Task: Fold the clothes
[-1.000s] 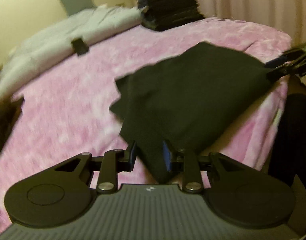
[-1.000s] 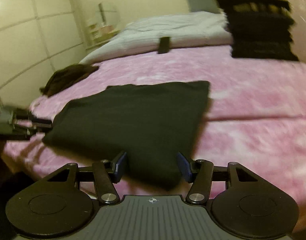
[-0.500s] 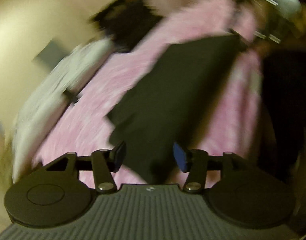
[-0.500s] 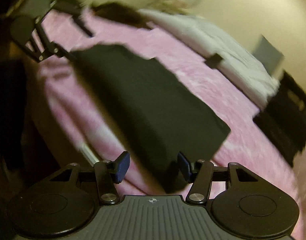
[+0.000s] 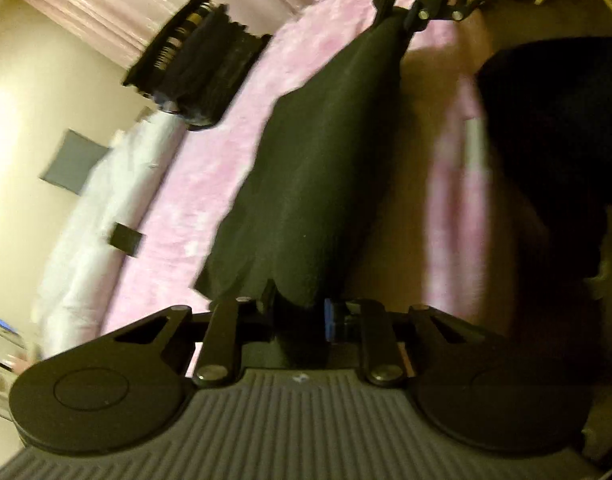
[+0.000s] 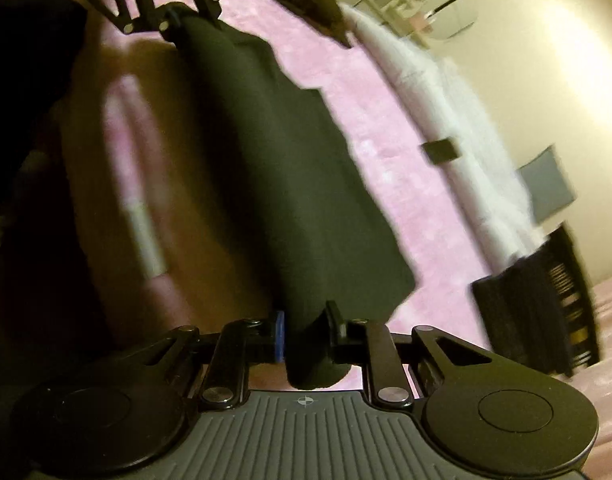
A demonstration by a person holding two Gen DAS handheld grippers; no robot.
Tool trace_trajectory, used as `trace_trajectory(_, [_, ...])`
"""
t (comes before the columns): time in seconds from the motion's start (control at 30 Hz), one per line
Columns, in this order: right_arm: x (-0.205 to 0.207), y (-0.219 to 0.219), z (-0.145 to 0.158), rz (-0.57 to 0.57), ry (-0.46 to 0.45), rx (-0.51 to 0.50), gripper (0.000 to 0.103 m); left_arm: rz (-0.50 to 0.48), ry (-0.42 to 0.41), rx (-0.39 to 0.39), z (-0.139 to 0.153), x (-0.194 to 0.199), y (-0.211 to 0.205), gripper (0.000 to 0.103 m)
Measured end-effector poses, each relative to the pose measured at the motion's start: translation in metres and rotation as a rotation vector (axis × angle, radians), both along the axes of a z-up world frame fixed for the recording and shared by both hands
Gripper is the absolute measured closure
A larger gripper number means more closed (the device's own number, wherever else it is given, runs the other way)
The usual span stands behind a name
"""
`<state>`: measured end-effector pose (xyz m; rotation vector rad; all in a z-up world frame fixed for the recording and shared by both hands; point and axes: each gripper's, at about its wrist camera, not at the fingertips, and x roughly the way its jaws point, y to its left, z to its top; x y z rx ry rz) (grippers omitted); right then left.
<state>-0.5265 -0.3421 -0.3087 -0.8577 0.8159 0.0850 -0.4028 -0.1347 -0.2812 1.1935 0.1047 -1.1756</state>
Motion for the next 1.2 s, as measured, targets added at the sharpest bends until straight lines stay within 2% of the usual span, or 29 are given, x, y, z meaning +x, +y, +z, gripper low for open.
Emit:
trace_trajectory(0.03, [-0.004,0.0,-0.008,0.009,0.015,-0.014,0.085,0.002,0.01,0.017,-0.007,-0.005,0.001,0.083])
trace_trajectory(0.07, [-0.007,-0.001,-0.01,0.001,0.016,-0.016,0.079,0.005,0.015,0.027,-0.013,-0.006,0.001,0.079])
trace_trajectory(0.1, [-0.009,-0.002,-0.008,-0.019,0.007,-0.011,0.069,0.008,0.024,0.035,-0.018,-0.007,0.002,0.076])
trace_trajectory(0.17, [-0.014,-0.007,0.001,-0.071,-0.014,0.032,0.064,0.018,0.038,0.028,-0.015,-0.006,0.01,0.073])
trace_trajectory(0.2, [-0.016,-0.013,0.011,-0.109,-0.031,0.1,0.064,0.035,0.085,0.015,-0.007,-0.002,0.014,0.07])
trace_trajectory(0.33, [-0.018,-0.041,0.056,-0.214,-0.153,0.452,0.06,0.162,0.287,-0.079,0.013,0.049,0.005,0.07])
trace_trajectory(0.4, [-0.006,-0.058,0.067,-0.254,-0.219,0.578,0.026,0.225,0.388,-0.127,0.024,0.074,0.0,0.07])
trace_trajectory(0.47, [0.016,-0.074,0.075,-0.273,-0.253,0.649,0.026,0.288,0.489,-0.175,0.034,0.1,-0.004,0.07])
trace_trajectory(0.53, [0.043,-0.087,0.079,-0.263,-0.243,0.665,0.026,0.351,0.59,-0.223,0.044,0.125,-0.008,0.071])
trace_trajectory(0.67, [0.107,-0.111,0.076,-0.216,-0.14,0.635,0.026,0.474,0.788,-0.314,0.063,0.175,-0.019,0.071])
trace_trajectory(0.77, [0.152,-0.127,0.064,-0.162,-0.048,0.651,0.026,0.478,0.839,-0.241,0.046,0.204,-0.061,0.07])
trace_trajectory(0.8, [0.167,-0.133,0.059,-0.144,-0.018,0.657,0.026,0.48,0.83,-0.207,0.039,0.207,-0.069,0.07])
trace_trajectory(0.87, [0.193,-0.14,0.049,-0.113,0.039,0.661,0.028,0.462,0.819,-0.149,0.027,0.212,-0.081,0.07])
trace_trajectory(0.93, [0.215,-0.146,0.036,-0.099,0.11,0.688,0.043,0.444,0.811,-0.096,0.015,0.217,-0.092,0.07])
trace_trajectory(0.97, [0.224,-0.149,0.03,-0.104,0.148,0.71,0.056,0.447,0.84,-0.095,0.01,0.223,-0.093,0.071])
trace_trajectory(1.0, [0.233,-0.153,0.024,-0.108,0.187,0.732,0.063,0.449,0.868,-0.095,0.005,0.229,-0.094,0.074])
trace_trajectory(1.03, [0.242,-0.157,0.018,-0.113,0.226,0.754,0.076,0.45,0.893,-0.097,0.002,0.233,-0.094,0.079])
trace_trajectory(1.07, [0.244,-0.158,0.016,-0.105,0.242,0.761,0.082,0.442,0.888,-0.117,0.005,0.232,-0.091,0.093])
trace_trajectory(1.1, [0.242,-0.157,0.019,-0.093,0.237,0.753,0.088,0.433,0.883,-0.138,0.008,0.23,-0.088,0.098])
trace_trajectory(1.2, [0.236,-0.158,0.033,-0.081,0.157,0.75,0.088,0.408,0.869,-0.198,0.017,0.226,-0.08,0.099])
